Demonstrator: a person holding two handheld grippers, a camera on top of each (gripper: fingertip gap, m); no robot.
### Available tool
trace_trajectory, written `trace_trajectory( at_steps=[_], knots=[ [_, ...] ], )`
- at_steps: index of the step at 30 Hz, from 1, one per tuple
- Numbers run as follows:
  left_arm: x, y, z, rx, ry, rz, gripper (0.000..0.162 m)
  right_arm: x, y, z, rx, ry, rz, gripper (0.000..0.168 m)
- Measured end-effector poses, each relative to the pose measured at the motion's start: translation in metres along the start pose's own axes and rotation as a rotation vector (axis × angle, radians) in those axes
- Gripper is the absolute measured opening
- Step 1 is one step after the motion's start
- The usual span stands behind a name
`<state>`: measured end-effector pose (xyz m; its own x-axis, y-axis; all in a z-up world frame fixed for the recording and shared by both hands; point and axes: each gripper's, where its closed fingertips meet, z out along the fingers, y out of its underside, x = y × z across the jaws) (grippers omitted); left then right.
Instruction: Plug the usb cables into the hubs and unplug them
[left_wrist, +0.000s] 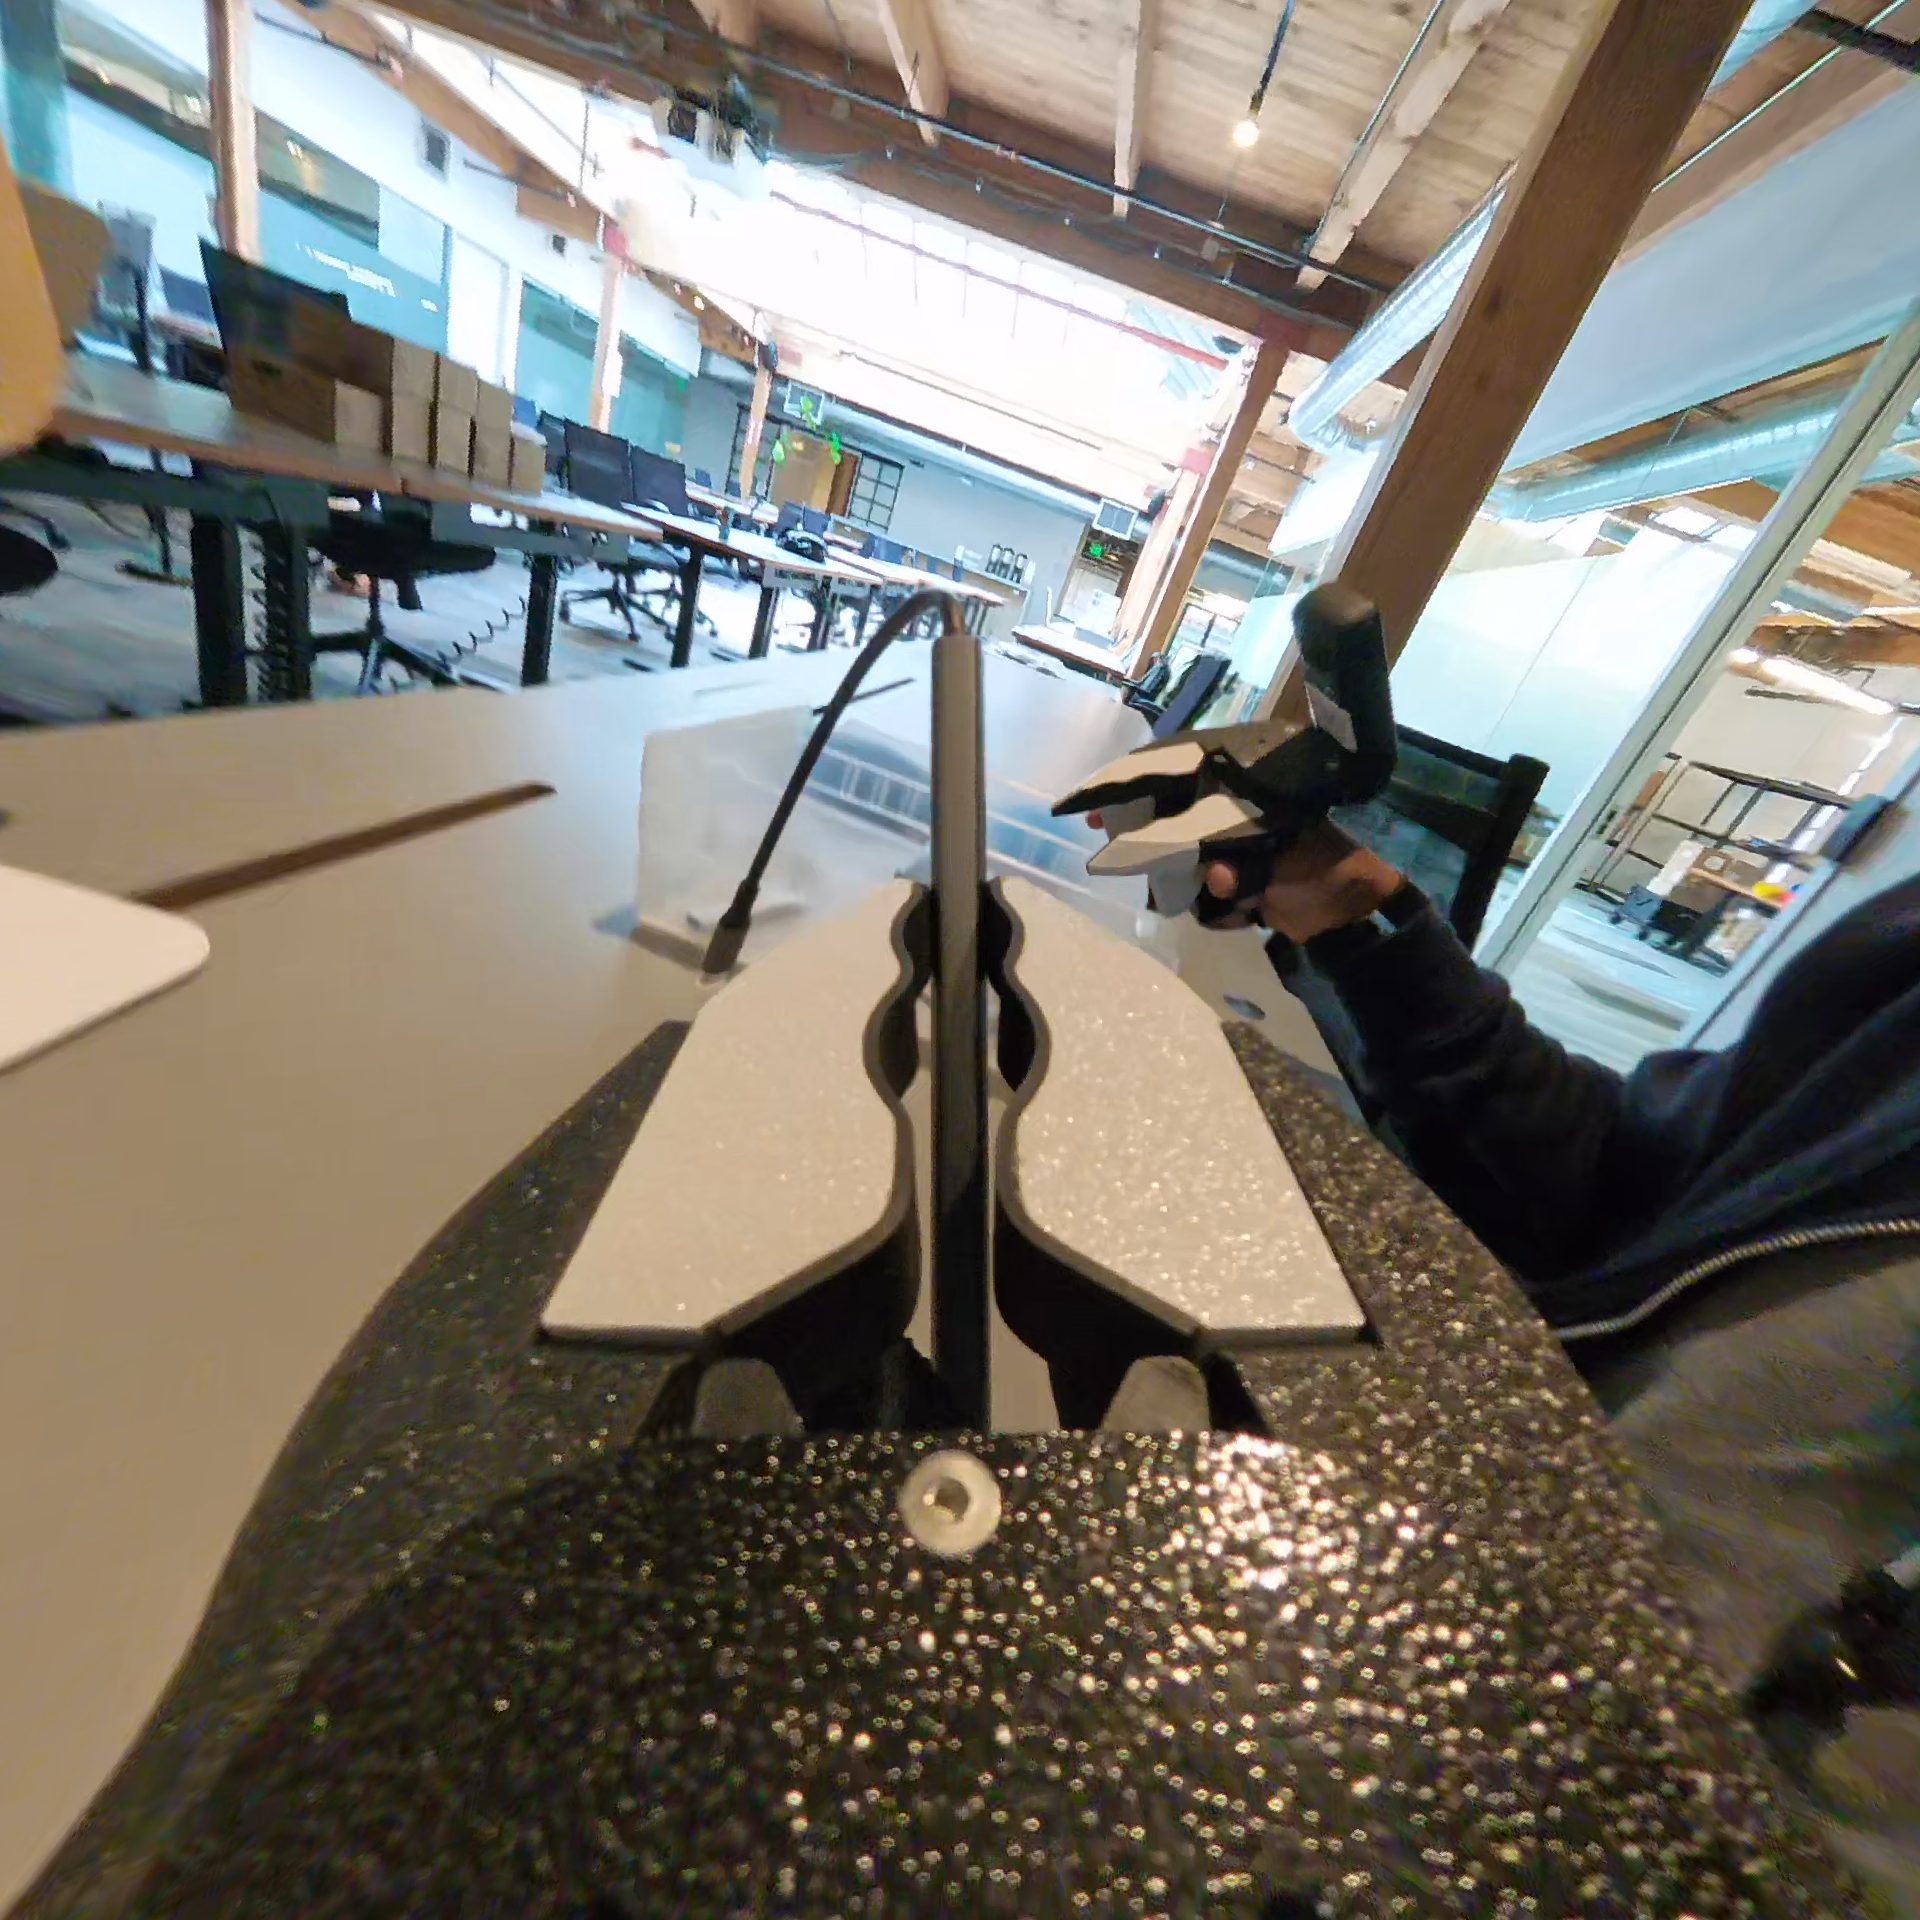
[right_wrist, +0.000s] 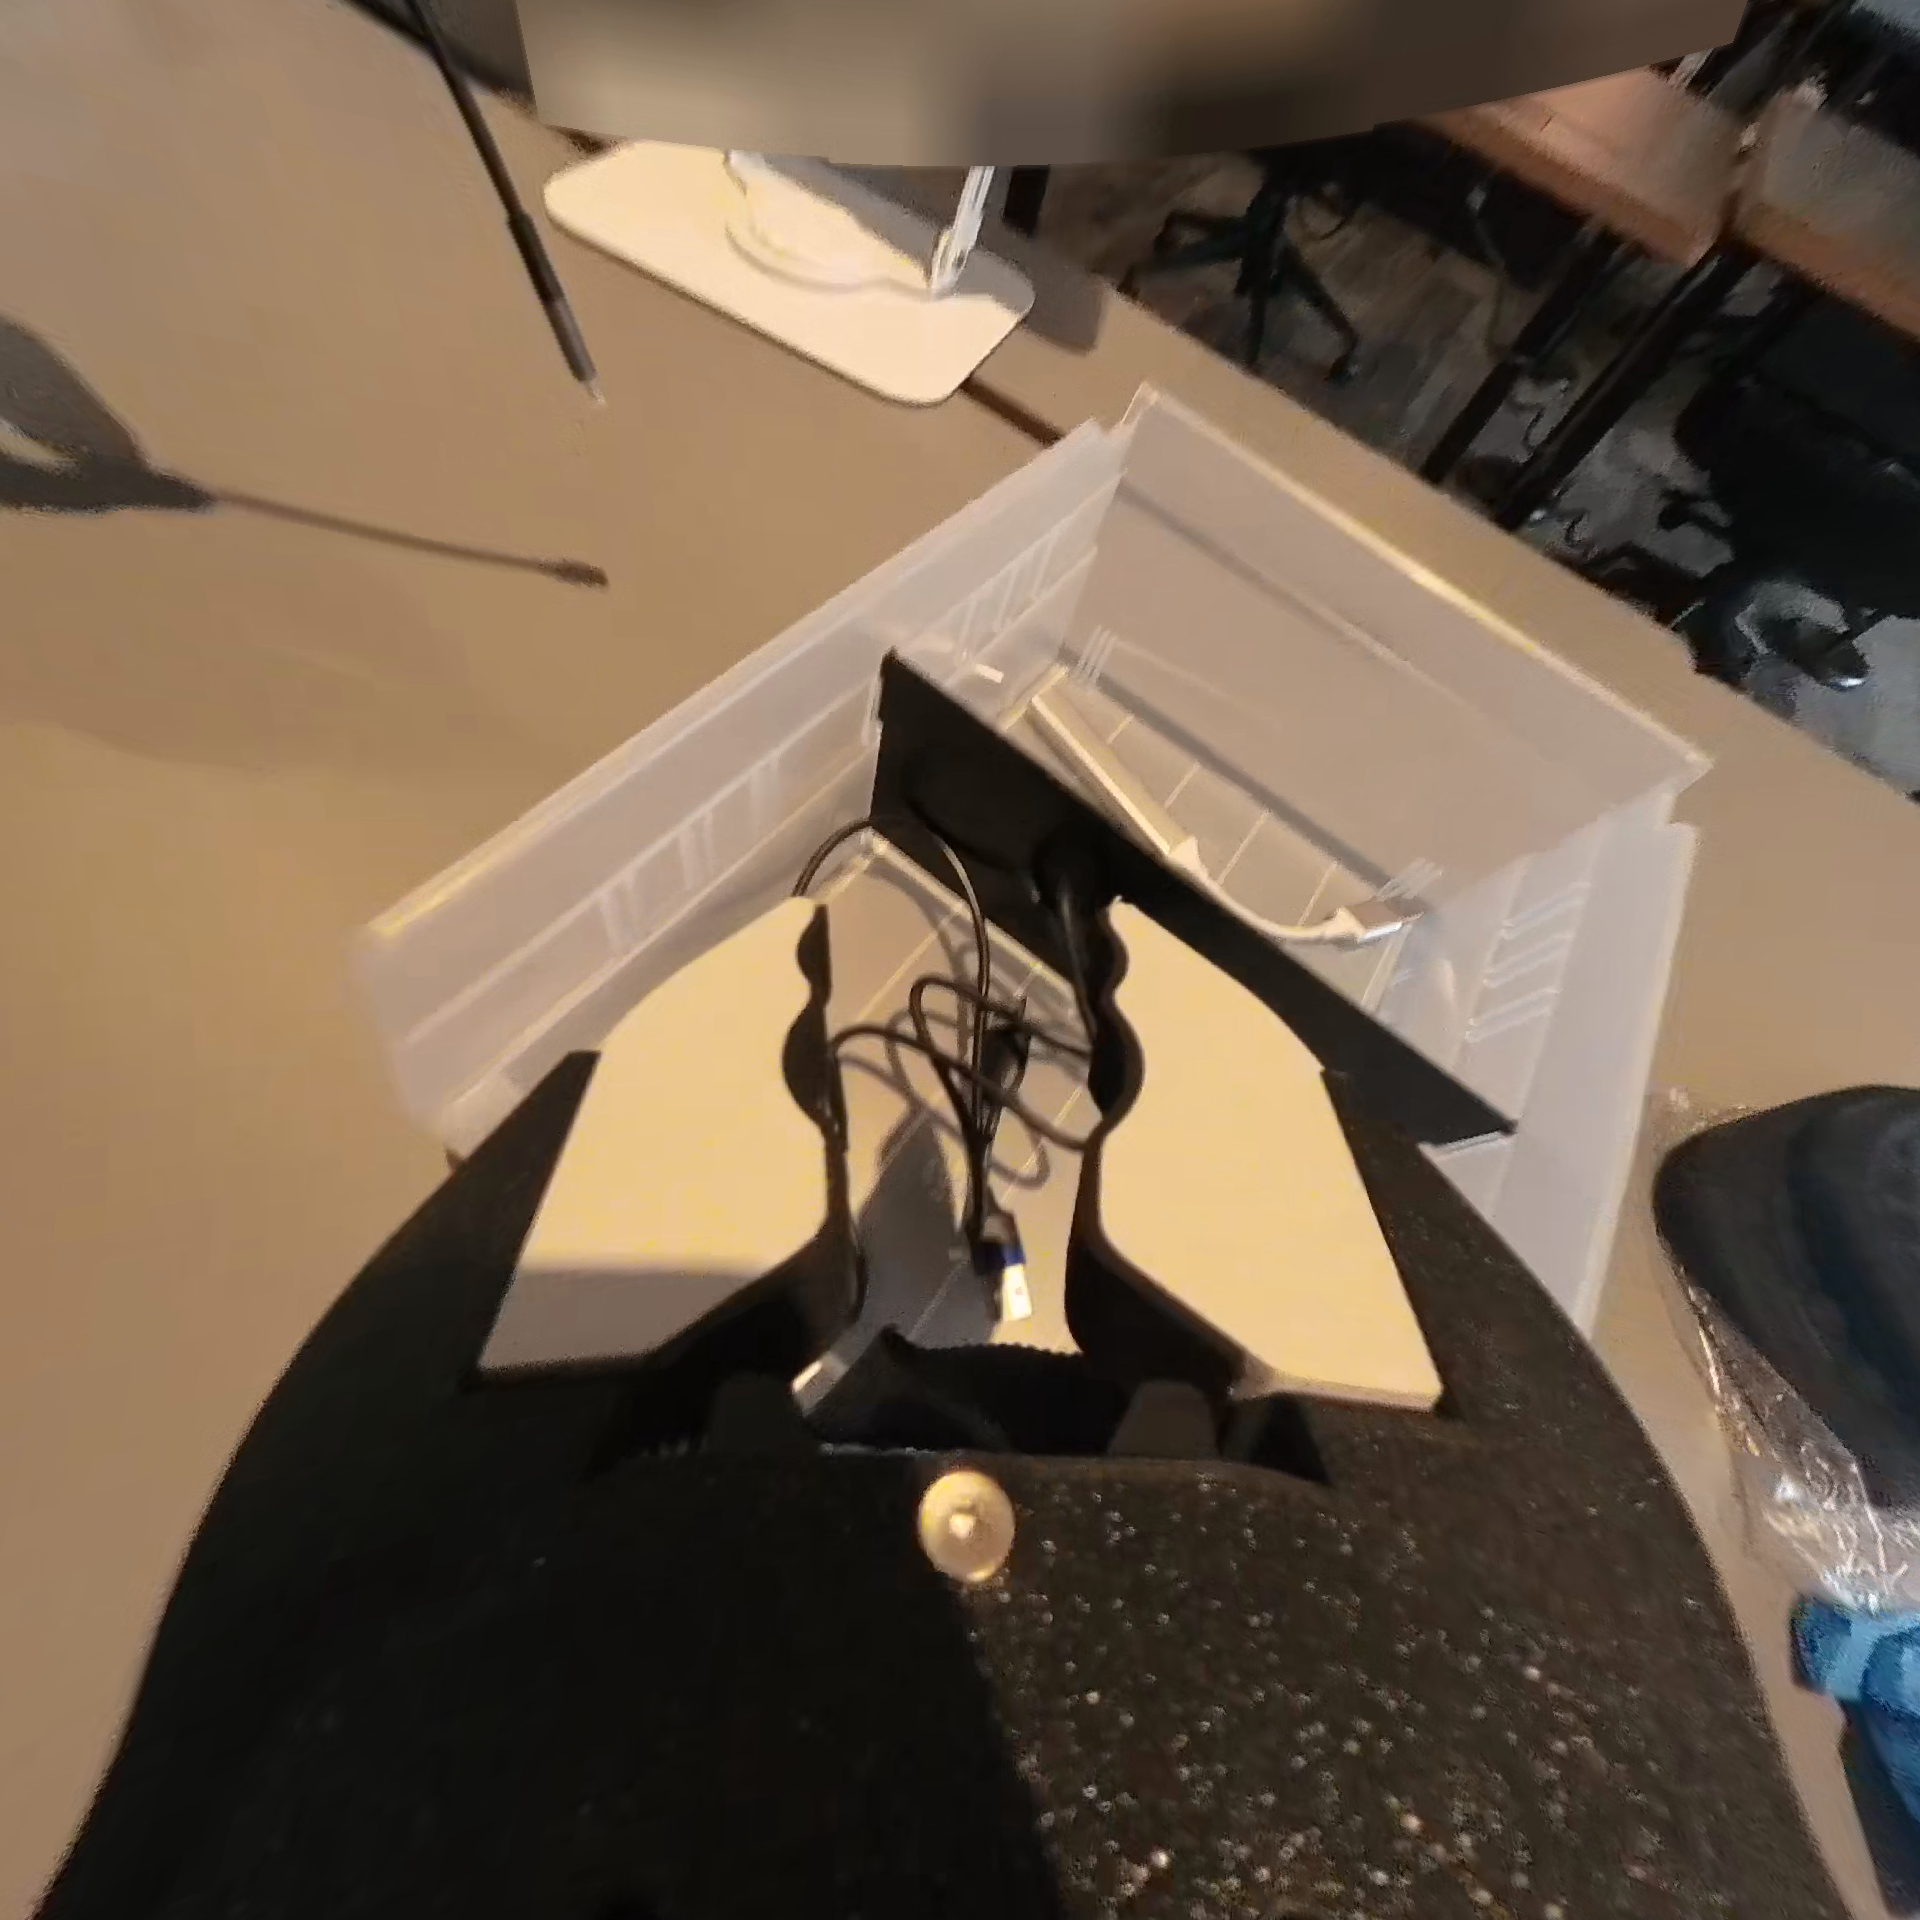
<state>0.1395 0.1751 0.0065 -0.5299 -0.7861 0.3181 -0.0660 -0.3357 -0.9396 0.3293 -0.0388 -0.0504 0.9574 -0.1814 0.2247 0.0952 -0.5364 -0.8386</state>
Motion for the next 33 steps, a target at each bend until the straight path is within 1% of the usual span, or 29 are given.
trace_trajectory(
  at_steps=[4,6,7,9,13,16,19,22,24,27,29,33],
  knots=[
    [0.014,-0.043,0.036,0.046,0.023,0.067,0.009,0.016,-0.024,-0.004,0.115,0.068,0.042,0.036],
    [0.026,-0.064,0.061,0.050,0.049,0.120,0.009,0.022,-0.033,-0.008,0.203,0.091,0.067,0.023],
    [0.032,-0.072,0.076,0.041,0.059,0.149,0.009,0.024,-0.038,-0.012,0.263,0.099,0.076,0.014],
    [0.042,-0.084,0.107,0.006,0.071,0.209,0.009,0.030,-0.042,-0.021,0.378,0.119,0.078,0.000],
    [0.055,-0.091,0.172,-0.040,0.138,0.253,0.010,0.045,-0.041,-0.038,0.468,0.135,0.052,0.000],
    [0.052,-0.077,0.219,-0.096,0.186,0.242,0.010,0.054,-0.045,-0.053,0.559,0.142,0.062,0.000],
    [0.033,-0.045,0.261,-0.201,0.169,0.262,0.010,0.059,-0.045,-0.064,0.628,0.155,0.050,0.000],
    [0.007,-0.009,0.288,-0.337,0.140,0.299,0.009,0.064,-0.044,-0.076,0.677,0.163,0.060,0.000],
    [-0.009,0.012,0.298,-0.433,0.125,0.288,0.009,0.065,-0.043,-0.082,0.708,0.149,0.082,0.000],
    [-0.022,0.036,0.306,-0.551,0.114,0.276,0.009,0.068,-0.036,-0.089,0.716,0.157,0.088,0.000],
    [-0.029,0.053,0.310,-0.661,0.099,0.321,0.010,0.072,-0.031,-0.092,0.726,0.154,0.110,0.000],
    [-0.045,0.080,0.311,-0.884,0.034,0.489,0.010,0.075,-0.025,-0.097,0.736,0.146,0.140,0.000]
  ],
)
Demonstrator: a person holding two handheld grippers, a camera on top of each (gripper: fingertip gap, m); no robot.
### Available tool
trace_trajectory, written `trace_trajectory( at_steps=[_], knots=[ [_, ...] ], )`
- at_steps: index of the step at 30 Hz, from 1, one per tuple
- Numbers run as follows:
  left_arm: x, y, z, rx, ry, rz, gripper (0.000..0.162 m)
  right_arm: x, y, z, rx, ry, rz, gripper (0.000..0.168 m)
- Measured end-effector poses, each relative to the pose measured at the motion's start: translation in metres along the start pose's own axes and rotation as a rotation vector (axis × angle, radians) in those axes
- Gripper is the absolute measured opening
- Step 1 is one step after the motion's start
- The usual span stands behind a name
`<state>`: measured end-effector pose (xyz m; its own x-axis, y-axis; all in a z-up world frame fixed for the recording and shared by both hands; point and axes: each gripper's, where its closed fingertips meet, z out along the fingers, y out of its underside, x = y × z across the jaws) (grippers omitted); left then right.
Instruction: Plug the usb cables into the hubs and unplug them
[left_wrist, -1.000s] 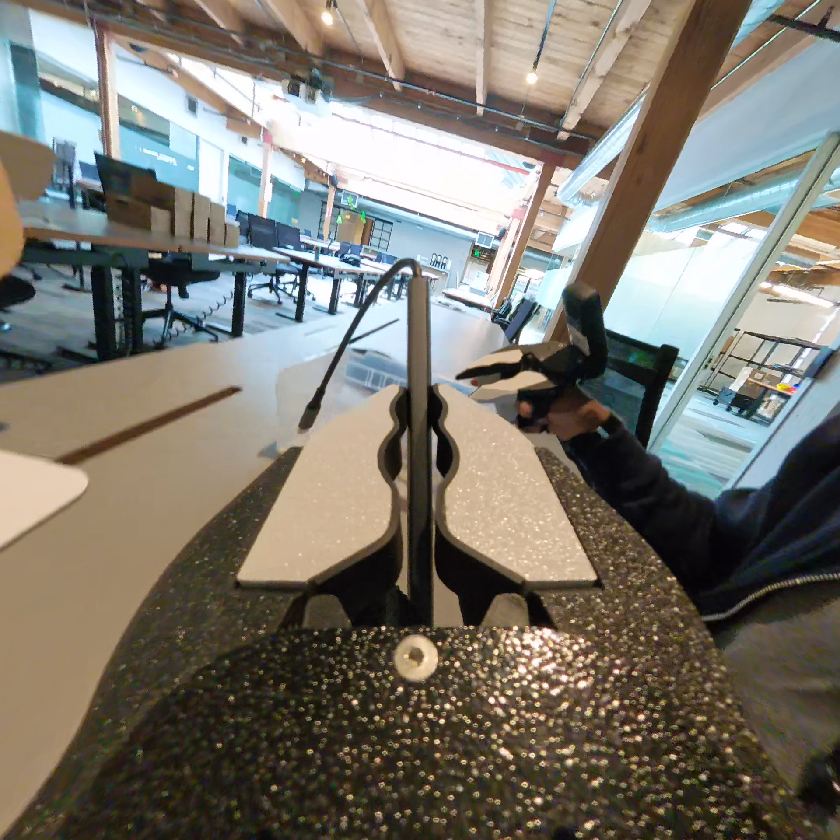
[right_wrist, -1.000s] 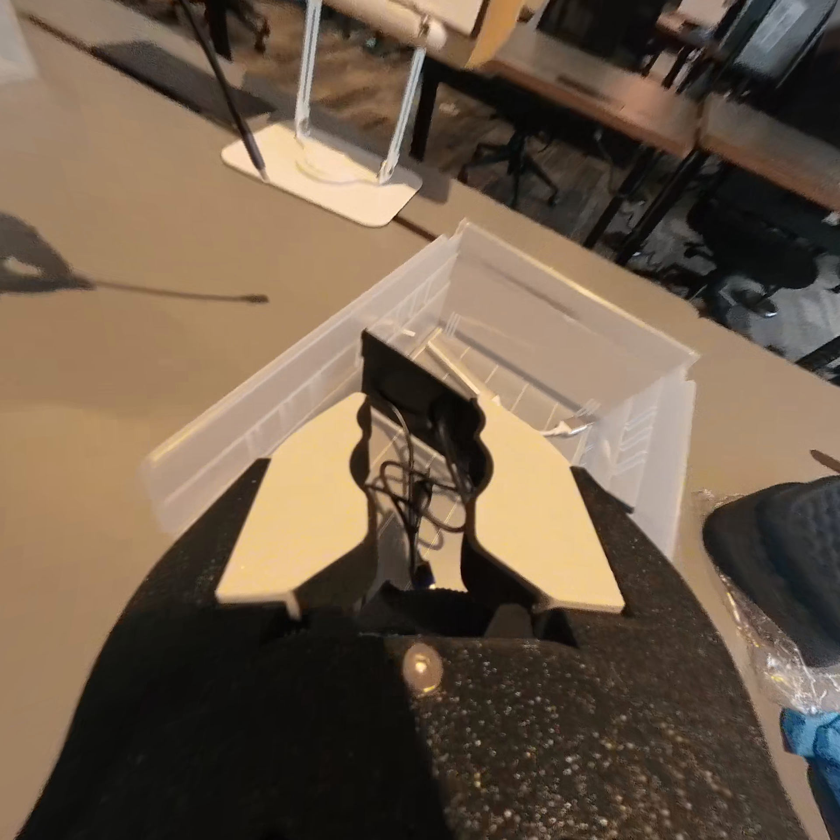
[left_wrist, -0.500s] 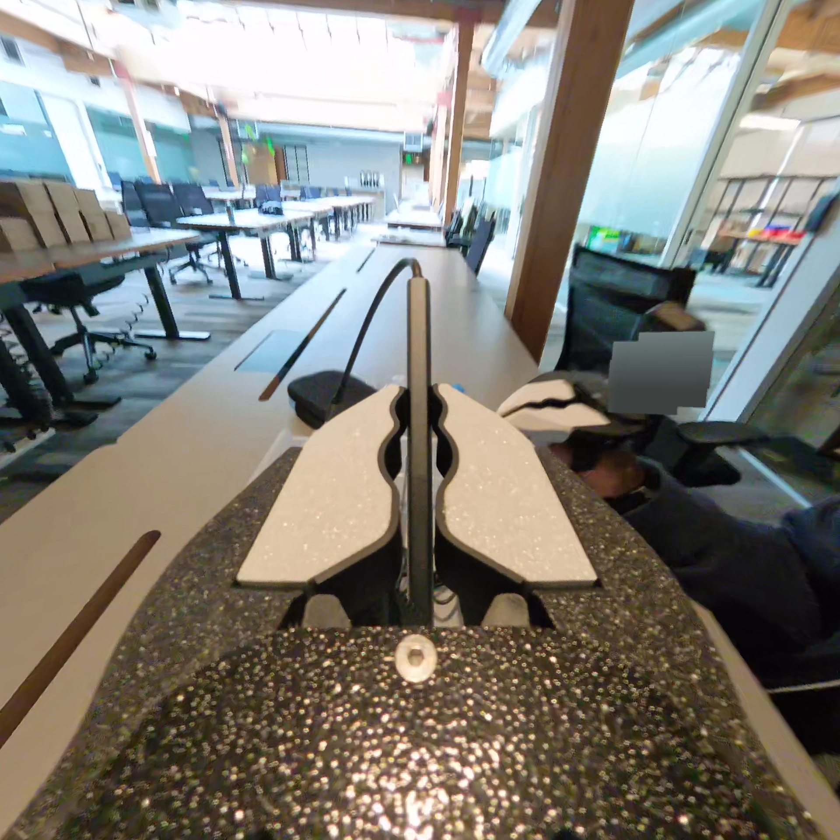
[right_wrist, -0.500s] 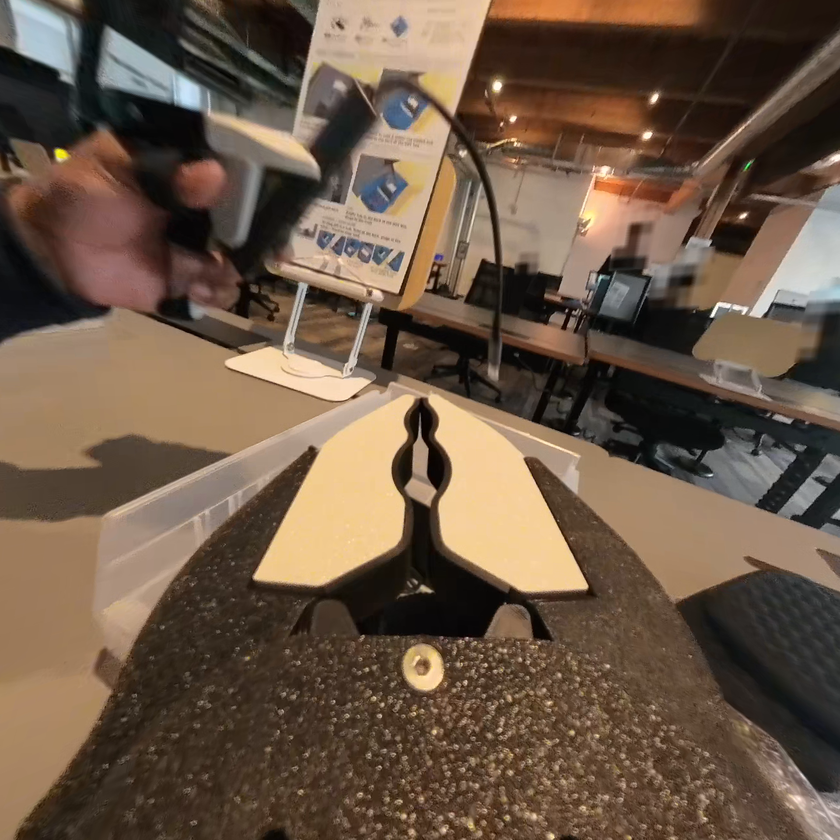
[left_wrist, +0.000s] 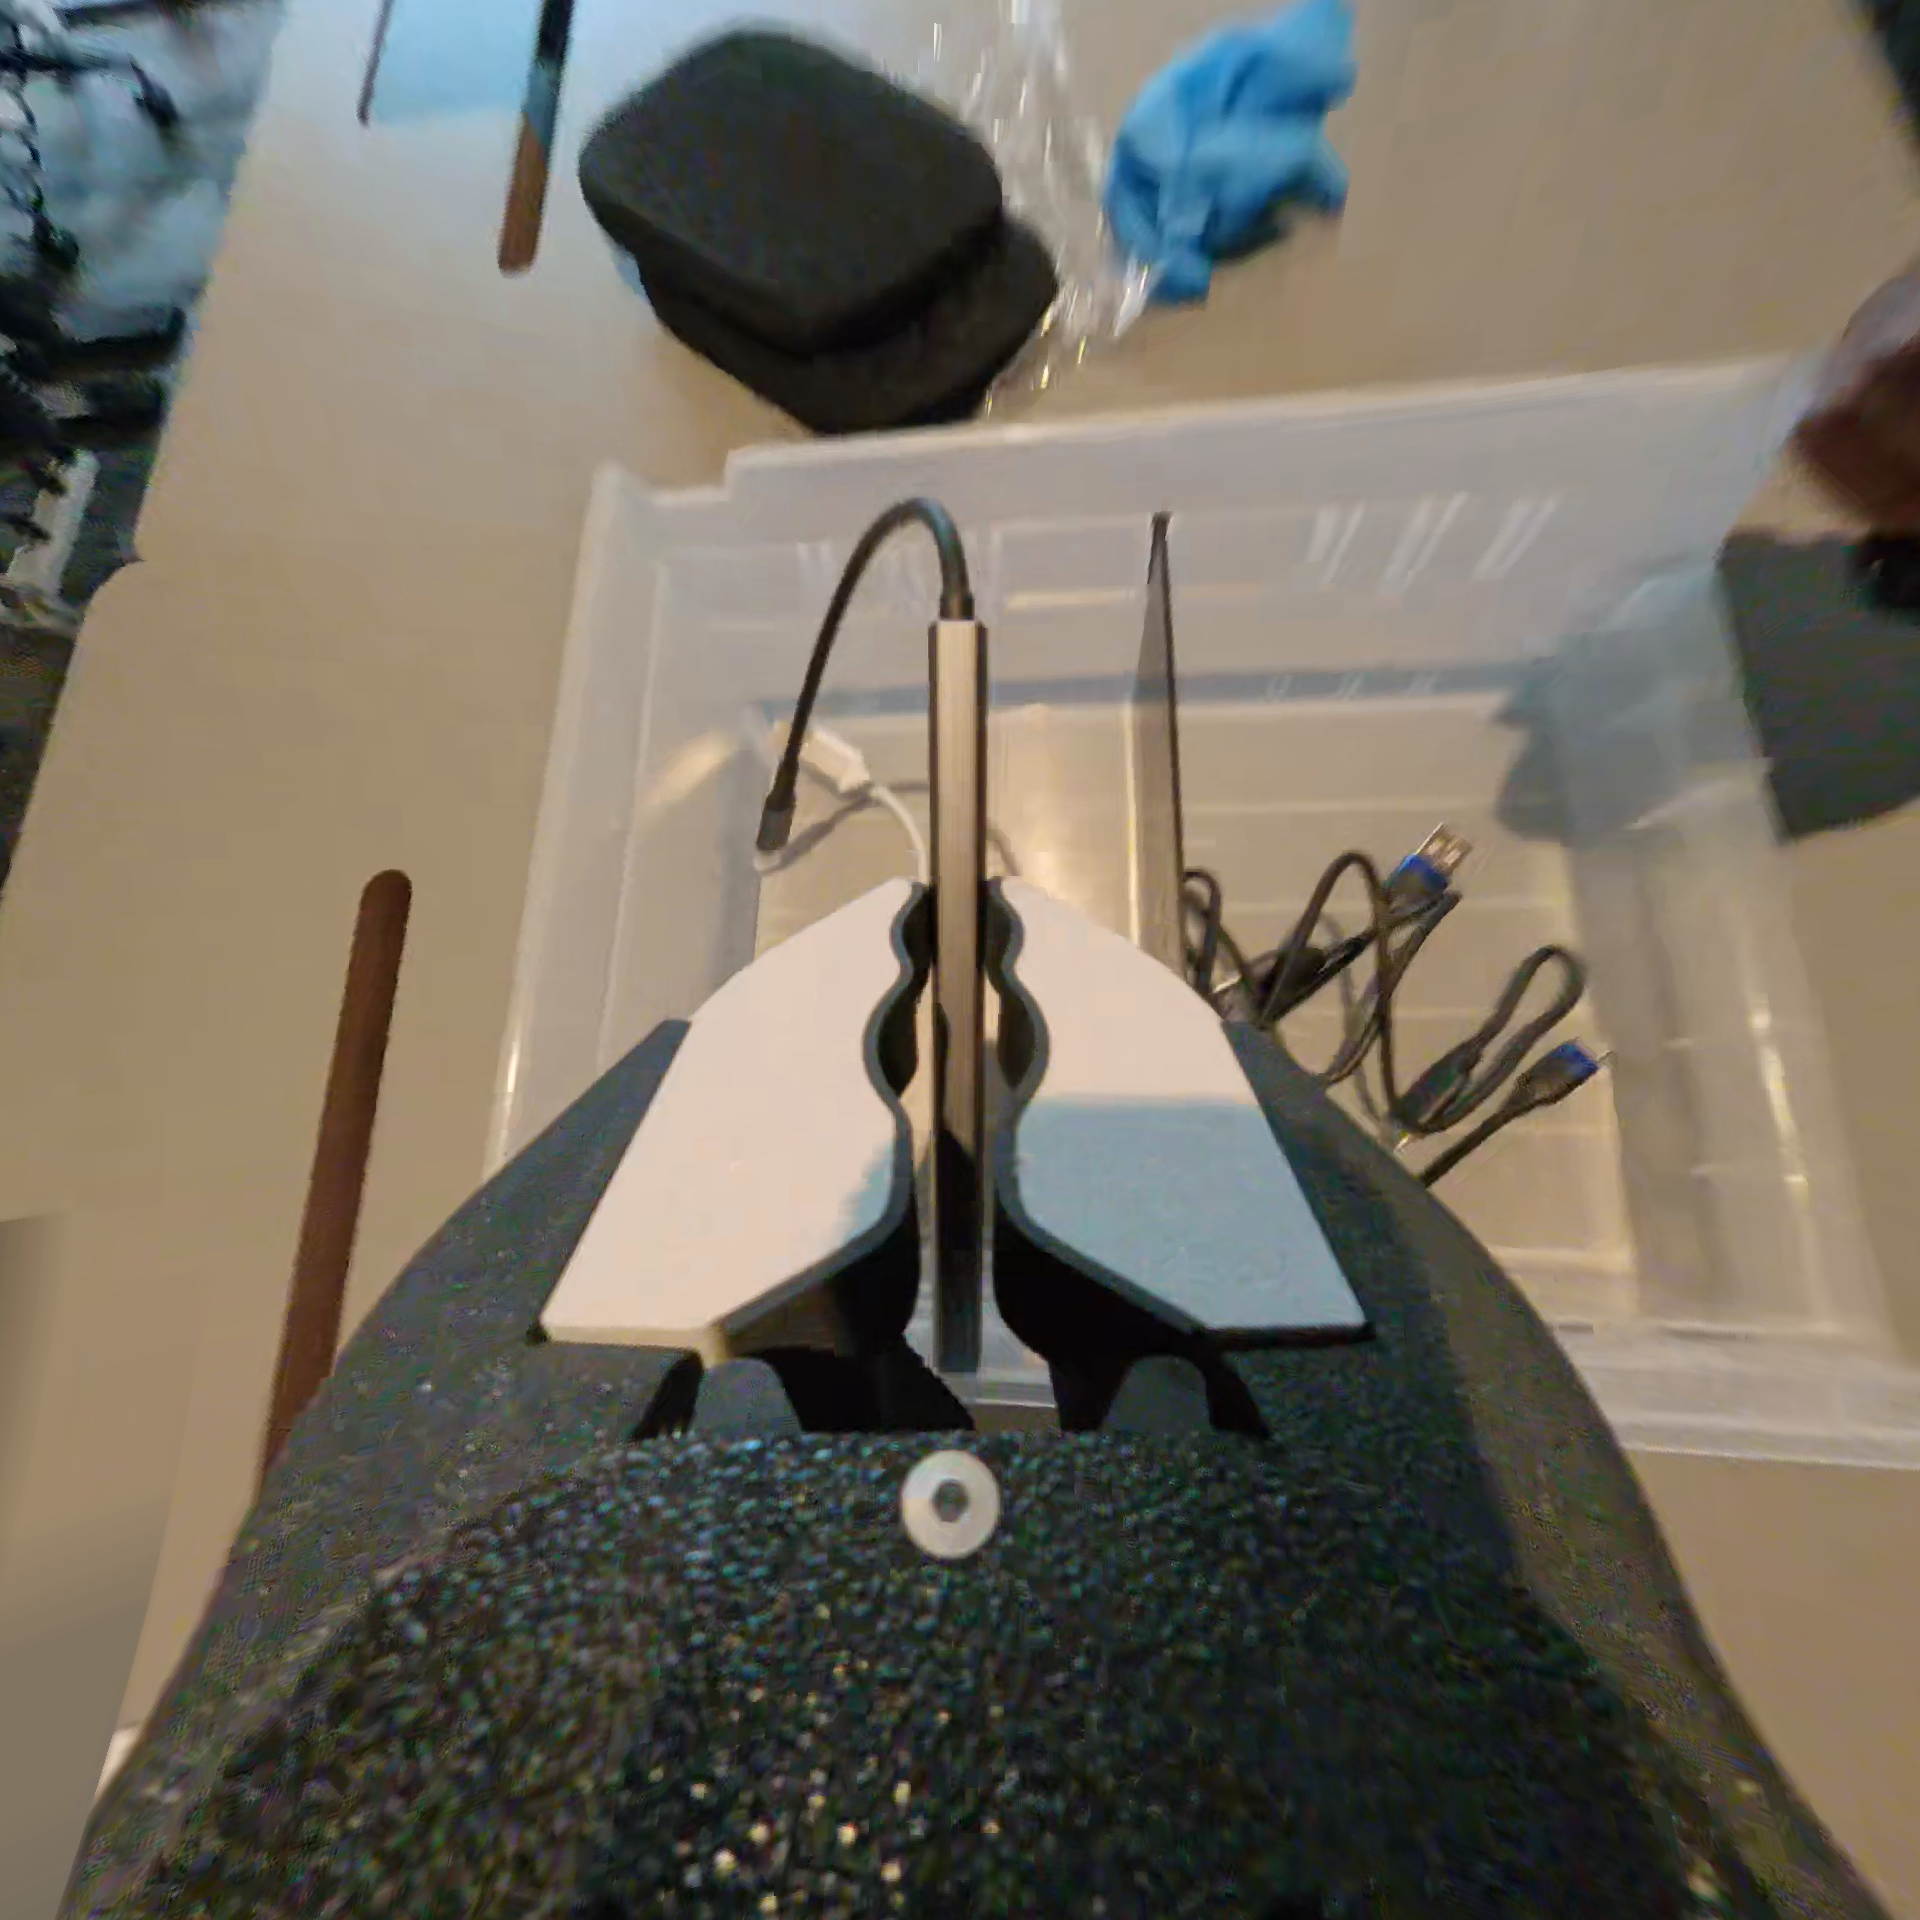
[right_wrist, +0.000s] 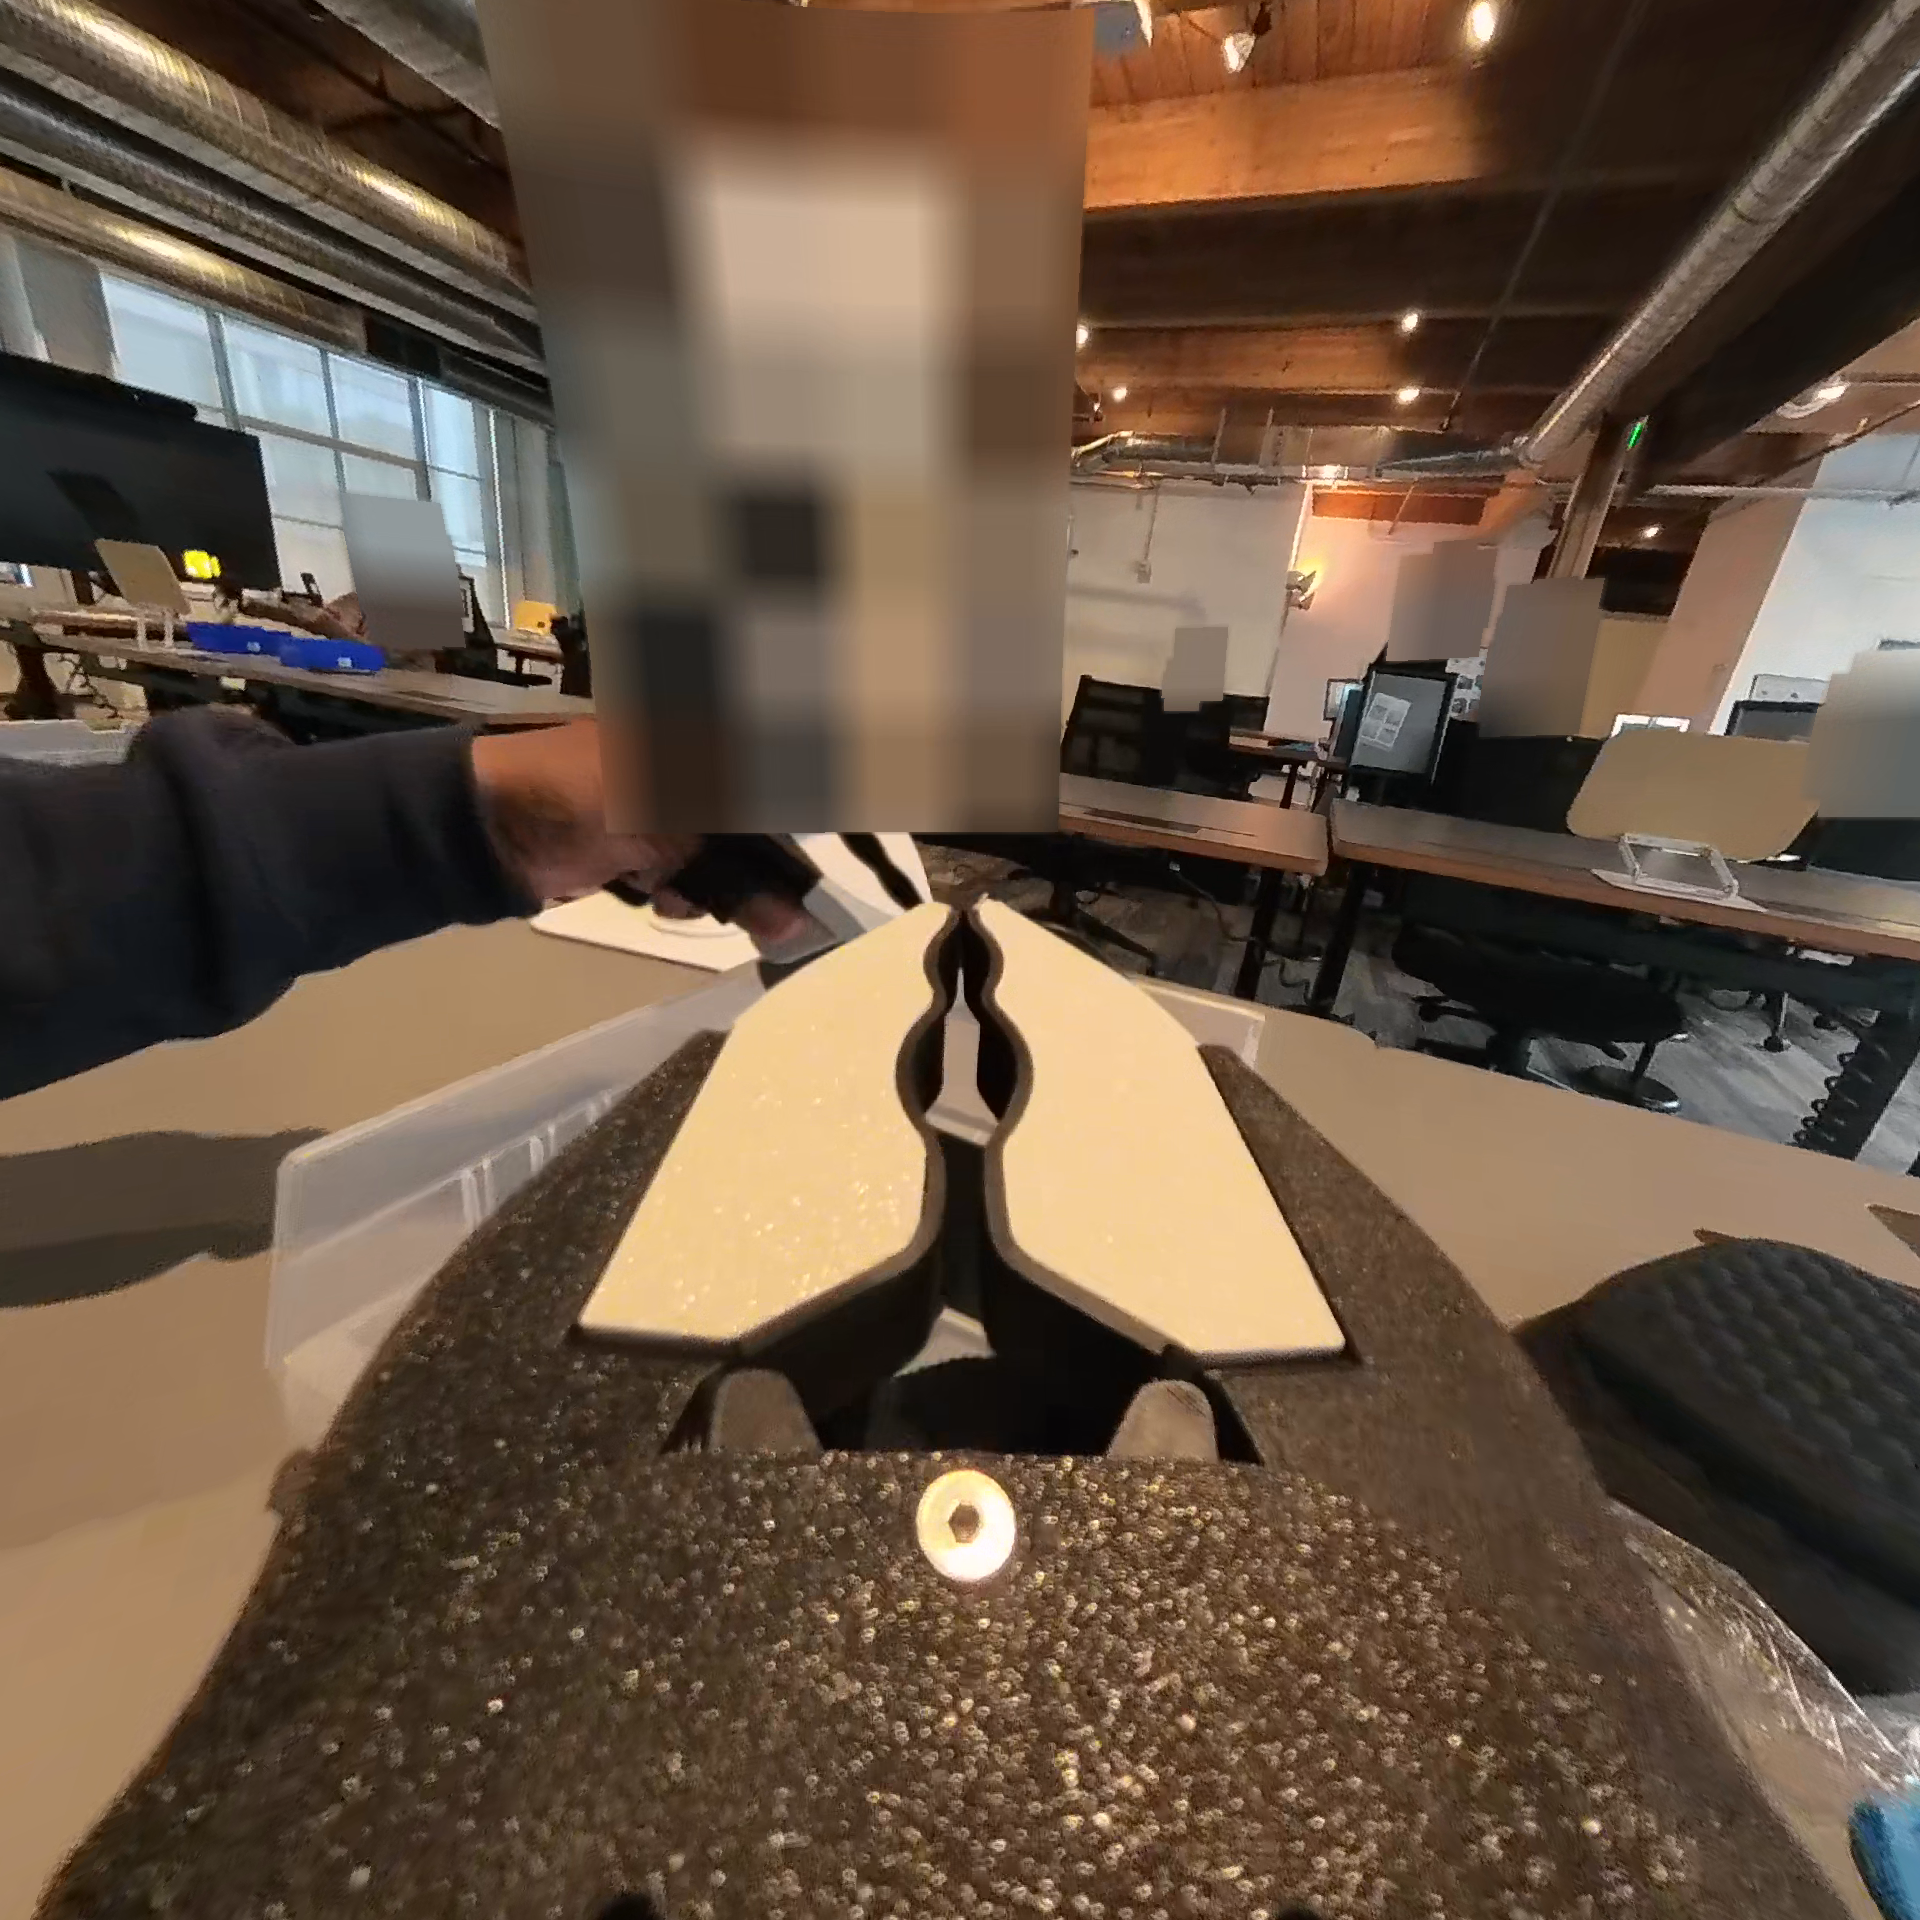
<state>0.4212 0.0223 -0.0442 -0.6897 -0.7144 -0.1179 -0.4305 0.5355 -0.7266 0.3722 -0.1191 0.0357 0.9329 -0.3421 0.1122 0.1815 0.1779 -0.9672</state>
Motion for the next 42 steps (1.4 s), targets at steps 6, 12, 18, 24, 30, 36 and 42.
trace_trajectory(
  at_steps=[6,12,18,24,30,36,42],
  knots=[
    [0.018,0.026,0.027,-0.291,0.024,0.178,0.010,0.002,0.005,-0.003,-0.041,-0.019,-0.003,0.000],
    [0.021,0.037,0.041,-0.350,0.070,0.117,0.010,-0.001,0.003,-0.002,-0.040,-0.034,-0.008,0.000],
    [0.018,0.041,0.044,-0.395,0.110,-0.032,0.014,-0.002,0.003,-0.001,-0.038,-0.047,-0.002,0.000],
    [0.022,0.043,0.042,-0.423,0.125,-0.044,0.022,0.002,0.000,-0.006,-0.024,-0.043,0.008,0.000],
    [0.022,0.041,0.036,-0.439,0.134,-0.050,0.023,0.002,0.001,-0.007,-0.023,-0.056,0.026,0.000],
    [0.021,0.042,0.030,-0.458,0.158,-0.137,0.029,0.000,0.002,-0.006,-0.028,-0.064,0.015,0.000],
    [0.020,0.027,0.027,-0.374,0.125,-0.149,0.026,-0.001,0.004,-0.006,-0.035,-0.063,0.009,0.000]
  ],
)
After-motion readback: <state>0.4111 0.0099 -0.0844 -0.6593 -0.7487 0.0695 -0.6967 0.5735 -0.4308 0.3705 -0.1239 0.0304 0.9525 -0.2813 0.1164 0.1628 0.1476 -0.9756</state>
